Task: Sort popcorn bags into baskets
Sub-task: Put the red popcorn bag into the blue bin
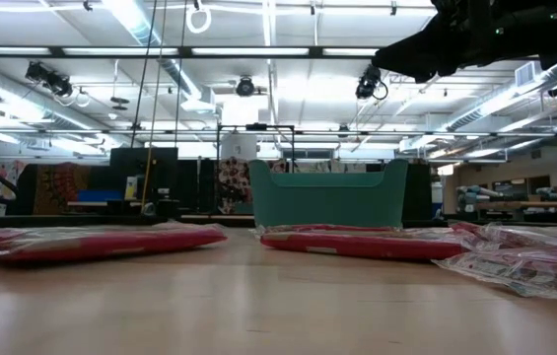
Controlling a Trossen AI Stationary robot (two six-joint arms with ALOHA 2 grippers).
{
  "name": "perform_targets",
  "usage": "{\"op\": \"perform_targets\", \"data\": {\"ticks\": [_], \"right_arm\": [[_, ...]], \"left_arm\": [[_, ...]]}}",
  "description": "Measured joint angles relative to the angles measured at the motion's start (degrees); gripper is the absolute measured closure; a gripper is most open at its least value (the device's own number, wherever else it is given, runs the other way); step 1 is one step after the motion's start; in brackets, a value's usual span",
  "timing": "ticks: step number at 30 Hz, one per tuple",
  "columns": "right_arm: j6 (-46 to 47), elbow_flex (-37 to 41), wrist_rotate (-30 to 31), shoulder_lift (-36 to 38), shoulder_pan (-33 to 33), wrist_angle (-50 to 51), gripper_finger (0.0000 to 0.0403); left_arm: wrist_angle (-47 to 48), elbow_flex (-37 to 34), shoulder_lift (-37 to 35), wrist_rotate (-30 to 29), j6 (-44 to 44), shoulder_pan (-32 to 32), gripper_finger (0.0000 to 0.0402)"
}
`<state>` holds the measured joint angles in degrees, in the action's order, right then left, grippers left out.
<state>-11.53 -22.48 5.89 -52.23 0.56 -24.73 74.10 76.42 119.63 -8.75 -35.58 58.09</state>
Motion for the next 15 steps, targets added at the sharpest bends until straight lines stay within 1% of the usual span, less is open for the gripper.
{"op": "perform_targets", "data": {"ticks": [3, 4, 7, 10, 15], "right_arm": [[0.0, 0.0, 0.0, 0.0, 0.0, 0.0, 0.0270], [0.0, 0.0, 0.0, 0.0, 0.0, 0.0, 0.0270], [0.0, 0.0, 0.0, 0.0, 0.0, 0.1, 0.0270], [0.0, 0.0, 0.0, 0.0, 0.0, 0.1, 0.0270], [0.0, 0.0, 0.0, 0.0, 0.0, 0.1, 0.0270]], "left_arm": [[-0.2, 0.0, 0.0, 0.6, -1.3, -1.4, 0.0380], [-0.1, 0.0, 0.0, 0.9, -1.9, -2.0, 0.0389], [1.7, 0.4, 0.0, 1.0, -4.6, -3.9, 0.0393], [4.5, 1.6, -0.3, 1.0, -4.0, -5.7, 0.0397], [11.5, 2.3, -4.8, -0.5, -6.0, -7.7, 0.0398]]}}
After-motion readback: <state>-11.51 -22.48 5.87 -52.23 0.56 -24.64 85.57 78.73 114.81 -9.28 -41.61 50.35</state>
